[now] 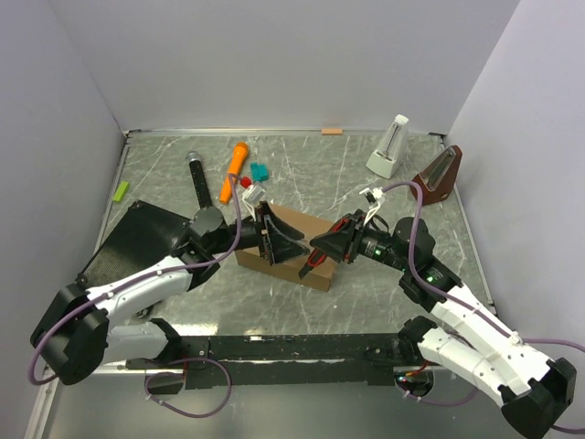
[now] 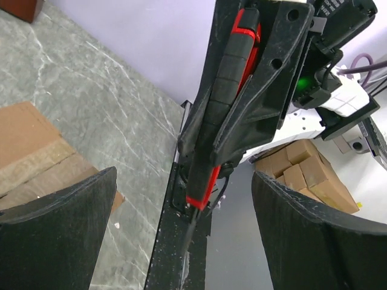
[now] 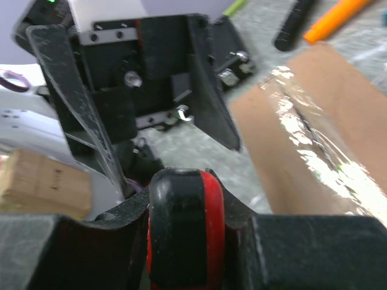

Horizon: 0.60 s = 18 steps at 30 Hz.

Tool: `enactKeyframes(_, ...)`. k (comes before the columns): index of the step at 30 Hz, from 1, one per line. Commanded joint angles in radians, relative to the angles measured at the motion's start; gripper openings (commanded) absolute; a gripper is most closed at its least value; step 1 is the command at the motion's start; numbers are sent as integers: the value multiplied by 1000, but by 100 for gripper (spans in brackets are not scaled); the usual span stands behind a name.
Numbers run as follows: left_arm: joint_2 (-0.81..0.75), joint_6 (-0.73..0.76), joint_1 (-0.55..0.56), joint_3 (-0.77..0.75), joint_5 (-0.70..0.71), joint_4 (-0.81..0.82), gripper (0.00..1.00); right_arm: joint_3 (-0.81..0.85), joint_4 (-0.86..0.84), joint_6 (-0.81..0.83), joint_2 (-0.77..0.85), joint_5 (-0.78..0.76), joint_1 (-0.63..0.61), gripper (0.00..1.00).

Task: Unpack the express box
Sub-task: Adjust the knife.

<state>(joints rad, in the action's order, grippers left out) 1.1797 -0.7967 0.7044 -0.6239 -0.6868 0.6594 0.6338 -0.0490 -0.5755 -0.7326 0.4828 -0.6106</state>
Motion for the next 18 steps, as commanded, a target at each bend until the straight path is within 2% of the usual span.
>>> enactKeyframes(1,37,25,20,-37,-43,111,97,-23,-215,-99,-8,45,2,0)
enactKeyframes(6,61,36,38,-28,-75,123,99,-39,-256,-125,-16,23,3,0)
enactKeyframes(8,77,36,53,-31,-85,137,93,-52,-288,-136,-17,13,2,0)
enactKeyframes(12,100,11,66,-27,-82,184,76,-56,-315,-155,-33,4,-3,0)
enactKeyframes(18,106,8,67,-27,-91,206,35,-72,-327,-165,-24,-18,-6,0)
